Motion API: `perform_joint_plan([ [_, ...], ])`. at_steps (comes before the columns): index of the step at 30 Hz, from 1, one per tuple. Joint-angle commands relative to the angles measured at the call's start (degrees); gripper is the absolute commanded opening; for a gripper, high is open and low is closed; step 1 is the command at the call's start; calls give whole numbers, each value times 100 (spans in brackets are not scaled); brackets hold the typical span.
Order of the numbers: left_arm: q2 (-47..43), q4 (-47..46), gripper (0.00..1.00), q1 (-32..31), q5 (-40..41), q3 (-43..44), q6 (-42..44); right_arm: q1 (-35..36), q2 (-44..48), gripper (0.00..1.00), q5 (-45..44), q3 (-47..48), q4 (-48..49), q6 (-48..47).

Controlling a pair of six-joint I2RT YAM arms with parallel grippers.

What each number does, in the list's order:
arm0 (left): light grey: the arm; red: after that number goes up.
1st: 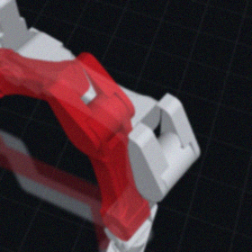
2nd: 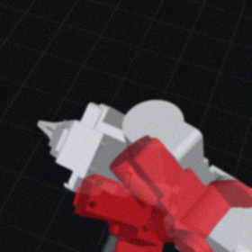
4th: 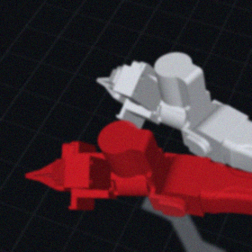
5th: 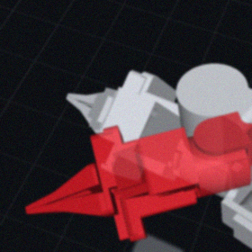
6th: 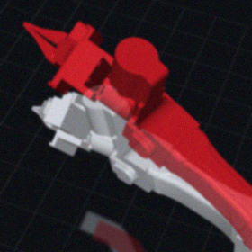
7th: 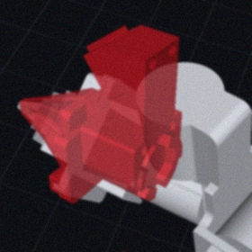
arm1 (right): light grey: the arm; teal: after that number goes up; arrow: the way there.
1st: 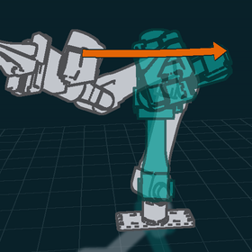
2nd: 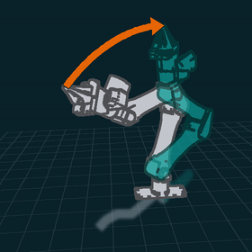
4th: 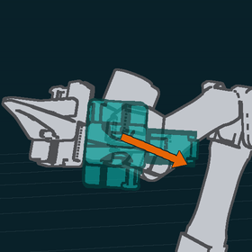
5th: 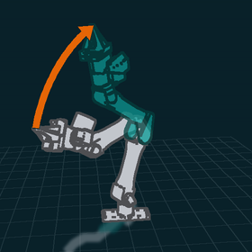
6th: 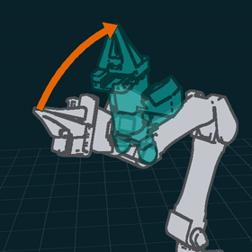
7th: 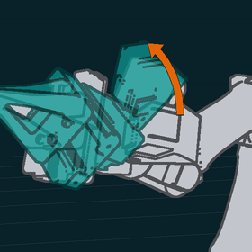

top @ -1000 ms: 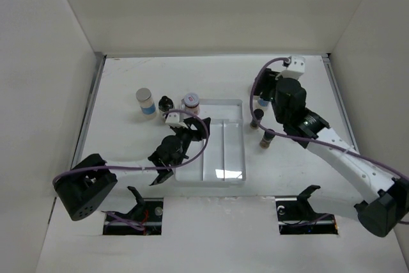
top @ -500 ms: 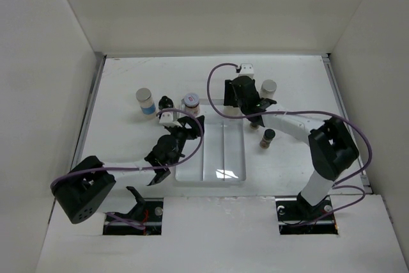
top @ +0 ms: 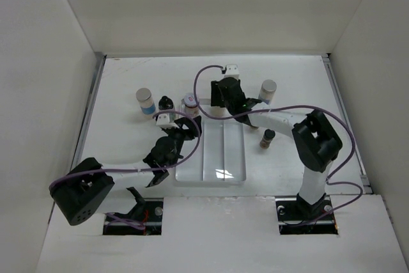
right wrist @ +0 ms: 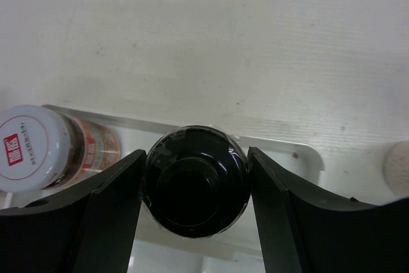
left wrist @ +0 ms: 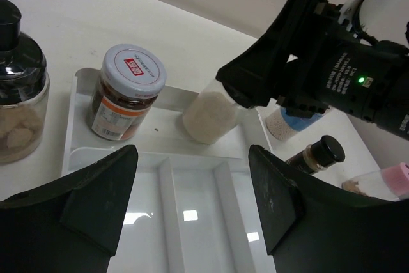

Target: Organize the condiment bottles

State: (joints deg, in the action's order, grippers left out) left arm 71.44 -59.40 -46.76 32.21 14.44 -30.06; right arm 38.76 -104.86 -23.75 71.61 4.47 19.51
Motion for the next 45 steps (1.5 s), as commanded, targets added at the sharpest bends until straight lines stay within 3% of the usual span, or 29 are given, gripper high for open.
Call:
perform_joint_plan([
  [1,-157,-353,68,31,154,-46,-96,232,-122,47,19,502,581,106],
  [4,-200,-353,68,23,163,-73,-105,294,-307,50,-7,564,581,115],
  [7,-174,-353,68,75,163,-73,-105,303,-334,60,-77,486,573,176],
  [11,-288,-274,68,119,181,-81,-114,303,-10,88,-60,240,590,308],
  [14,-411,-134,69,207,303,-55,-87,303,508,100,-25,46,573,326],
  [19,-867,1023,74,426,558,348,-157,241,1651,100,-60,-682,538,369],
  [23,-1421,3350,83,628,664,1217,-376,171,2661,98,-139,-1788,660,632],
  [24,-1448,3860,85,725,629,1454,-421,171,2890,91,-122,-2096,739,703],
  [26,-1405,4731,86,988,542,1920,-439,206,3268,58,-86,-2650,941,800],
  [27,-1326,5092,86,1120,498,2105,-439,206,3444,47,-86,-2896,1029,852],
  [29,-1090,5569,85,1358,480,2361,-421,241,3735,38,-60,-3301,1196,897],
  [31,-756,5781,84,1490,558,2511,-404,337,3963,39,-16,-3583,1267,897],
  [35,-53,5817,82,1666,568,2792,-264,408,4377,63,10,-3997,1424,871],
  [38,308,5598,79,1701,646,2924,-88,399,4631,72,168,-4173,1539,870],
  [41,502,5413,70,1798,743,3012,44,408,4764,76,309,-4270,1636,879],
  [45,713,5351,69,1833,884,3135,123,487,4834,78,353,-4340,1671,897],
])
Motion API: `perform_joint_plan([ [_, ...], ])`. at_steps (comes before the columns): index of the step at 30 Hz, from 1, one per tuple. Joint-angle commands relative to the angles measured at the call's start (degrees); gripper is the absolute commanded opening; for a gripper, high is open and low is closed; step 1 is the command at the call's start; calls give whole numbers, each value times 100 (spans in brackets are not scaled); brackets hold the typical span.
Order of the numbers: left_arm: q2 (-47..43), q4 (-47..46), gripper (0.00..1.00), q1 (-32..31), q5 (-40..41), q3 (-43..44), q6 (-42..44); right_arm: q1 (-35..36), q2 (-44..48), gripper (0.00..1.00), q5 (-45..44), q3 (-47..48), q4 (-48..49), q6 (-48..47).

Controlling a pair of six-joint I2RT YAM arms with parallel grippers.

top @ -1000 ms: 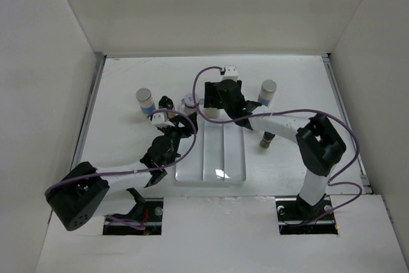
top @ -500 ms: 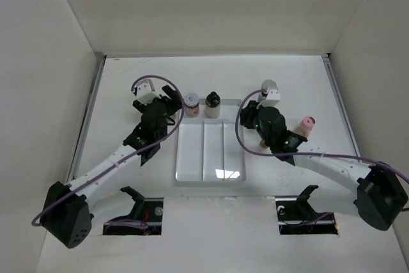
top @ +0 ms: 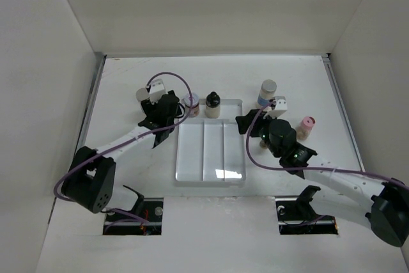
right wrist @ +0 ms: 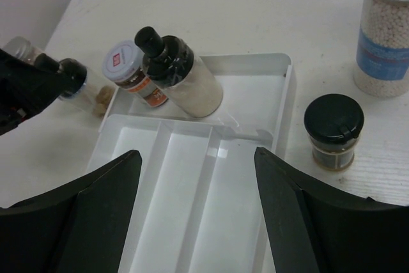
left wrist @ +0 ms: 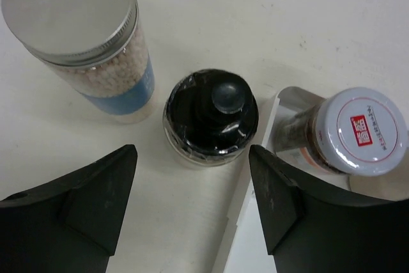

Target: Organize the condiment bottles

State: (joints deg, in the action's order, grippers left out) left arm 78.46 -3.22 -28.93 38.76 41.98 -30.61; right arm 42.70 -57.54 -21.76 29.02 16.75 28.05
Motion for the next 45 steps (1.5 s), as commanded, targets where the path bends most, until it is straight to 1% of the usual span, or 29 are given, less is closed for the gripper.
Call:
perform_joint_plan([
  [1,81,-266,69,50,246,425,204,94,111,78,154,-89,460,42],
  [11,715,-732,69,129,255,548,477,111,138,79,190,-115,487,16],
  [19,785,-1057,68,111,316,662,652,111,-47,79,190,-89,513,7],
  [22,917,-1075,65,85,360,715,758,111,-100,80,190,-80,522,-2],
  [27,1049,-1137,54,120,298,645,741,111,-3,80,190,-107,522,16],
  [28,1032,-1128,54,111,298,636,741,111,-3,80,190,-115,522,16],
  [29,1005,-1119,55,102,307,619,741,111,14,81,190,-115,513,16],
  [33,944,-1075,68,129,298,584,732,111,67,84,190,-124,522,16],
  [36,961,-1066,68,155,290,584,741,111,76,84,190,-124,504,16],
  [39,1066,-1066,65,155,246,662,758,111,137,84,190,-151,513,25],
  [43,1145,-1066,64,164,219,689,758,111,181,84,190,-159,469,25],
  [44,1172,-1066,62,164,219,689,758,111,216,84,190,-168,469,25],
  [45,1172,-1066,57,164,219,689,758,111,243,84,181,-177,478,25],
])
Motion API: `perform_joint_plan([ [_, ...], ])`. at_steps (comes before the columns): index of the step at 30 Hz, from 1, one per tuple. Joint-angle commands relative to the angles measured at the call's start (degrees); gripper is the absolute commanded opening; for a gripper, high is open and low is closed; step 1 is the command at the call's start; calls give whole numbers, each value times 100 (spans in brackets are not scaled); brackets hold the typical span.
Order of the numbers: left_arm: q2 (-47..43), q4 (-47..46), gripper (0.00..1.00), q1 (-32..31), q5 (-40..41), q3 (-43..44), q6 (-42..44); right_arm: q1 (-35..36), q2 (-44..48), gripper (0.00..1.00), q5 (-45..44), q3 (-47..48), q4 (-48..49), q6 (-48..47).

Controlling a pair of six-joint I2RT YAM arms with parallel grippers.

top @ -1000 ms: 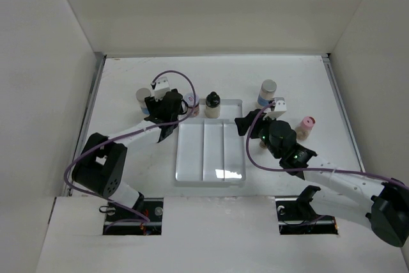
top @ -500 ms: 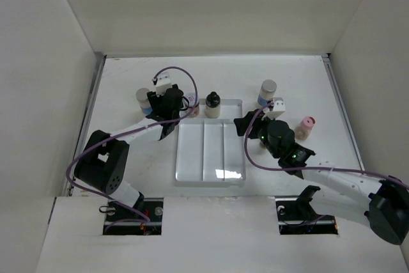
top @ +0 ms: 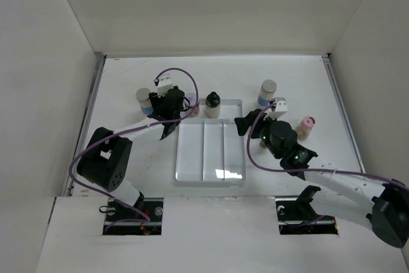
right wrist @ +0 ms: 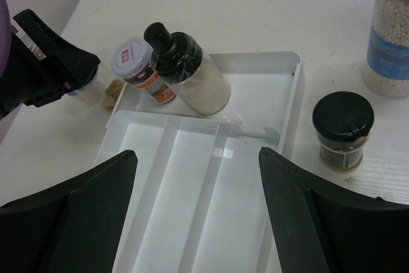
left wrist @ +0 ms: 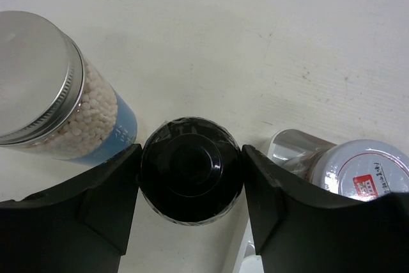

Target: Organize the condiment bottles

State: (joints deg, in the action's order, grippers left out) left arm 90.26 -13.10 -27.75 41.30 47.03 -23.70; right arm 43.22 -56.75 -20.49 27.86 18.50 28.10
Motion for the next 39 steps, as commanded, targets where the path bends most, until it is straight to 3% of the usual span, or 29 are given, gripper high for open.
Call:
perform_joint_plan([
  [1,-17,-78,52,46,-43,193,68,59,182,84,63,-61,303,20],
  [5,-358,-78,37,-6,-8,140,85,59,340,86,45,-96,338,3],
  [12,-1975,27,35,-682,527,245,471,33,507,88,54,-166,347,29],
  [18,-2592,124,35,-1701,757,938,928,-81,911,88,-200,-324,347,117],
  [24,-1654,-191,35,-2432,169,1923,999,-371,1534,84,-727,-535,137,266],
  [31,-72,-798,36,-2591,-324,2627,973,-714,2370,86,-1246,-825,-118,380],
  [39,1204,-1106,36,-2582,-500,2891,973,-899,2300,88,-1115,-870,-154,521],
])
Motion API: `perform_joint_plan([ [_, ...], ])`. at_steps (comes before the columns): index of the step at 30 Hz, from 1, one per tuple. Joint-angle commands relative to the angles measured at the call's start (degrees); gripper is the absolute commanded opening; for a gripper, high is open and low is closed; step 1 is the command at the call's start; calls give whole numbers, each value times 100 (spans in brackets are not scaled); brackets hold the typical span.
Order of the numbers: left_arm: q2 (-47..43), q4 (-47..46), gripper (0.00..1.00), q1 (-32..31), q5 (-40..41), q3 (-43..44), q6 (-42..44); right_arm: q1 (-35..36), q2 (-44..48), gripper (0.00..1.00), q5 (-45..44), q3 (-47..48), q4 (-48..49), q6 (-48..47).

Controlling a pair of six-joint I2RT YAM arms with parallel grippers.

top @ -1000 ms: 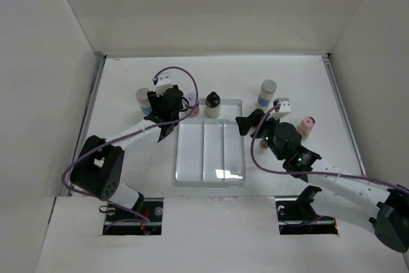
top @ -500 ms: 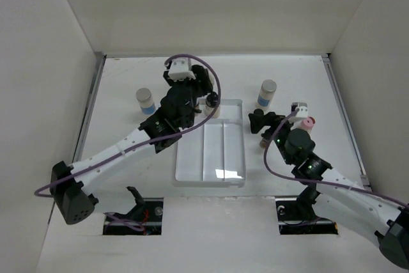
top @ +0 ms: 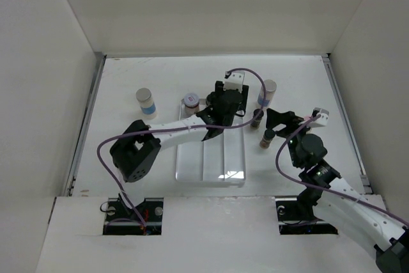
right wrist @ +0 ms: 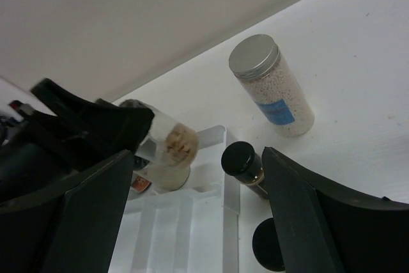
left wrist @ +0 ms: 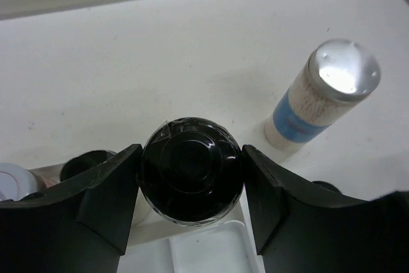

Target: Organize the condiment bottles

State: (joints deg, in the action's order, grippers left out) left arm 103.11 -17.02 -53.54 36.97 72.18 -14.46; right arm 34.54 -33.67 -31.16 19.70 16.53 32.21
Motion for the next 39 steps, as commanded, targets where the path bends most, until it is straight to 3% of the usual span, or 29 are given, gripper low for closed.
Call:
perform_joint_plan([
  [1,15,-776,36,-3,-59,358,57,-49,-25,88,-31,-46,43,119],
  [17,851,-1471,40,94,-50,-257,-39,-172,-87,89,145,-81,104,163],
  [21,913,-1541,48,85,-58,-354,-48,-190,-105,89,189,-81,104,190],
  [23,887,-1620,61,76,-59,-407,-48,-189,-113,90,163,-72,104,190],
  [26,650,-1612,80,50,-41,-442,4,-216,-157,90,224,-63,113,198],
  [28,387,-1586,87,41,-67,-477,13,-216,-149,91,189,-63,113,198],
  [35,-843,-1462,90,76,160,-748,-4,-216,-87,90,224,-89,122,216],
  [37,-1300,-1340,90,207,450,-1020,-57,-216,-105,85,285,-90,122,216],
  [39,-1801,-1016,90,409,748,-1372,-214,-216,-131,72,303,-72,131,207],
])
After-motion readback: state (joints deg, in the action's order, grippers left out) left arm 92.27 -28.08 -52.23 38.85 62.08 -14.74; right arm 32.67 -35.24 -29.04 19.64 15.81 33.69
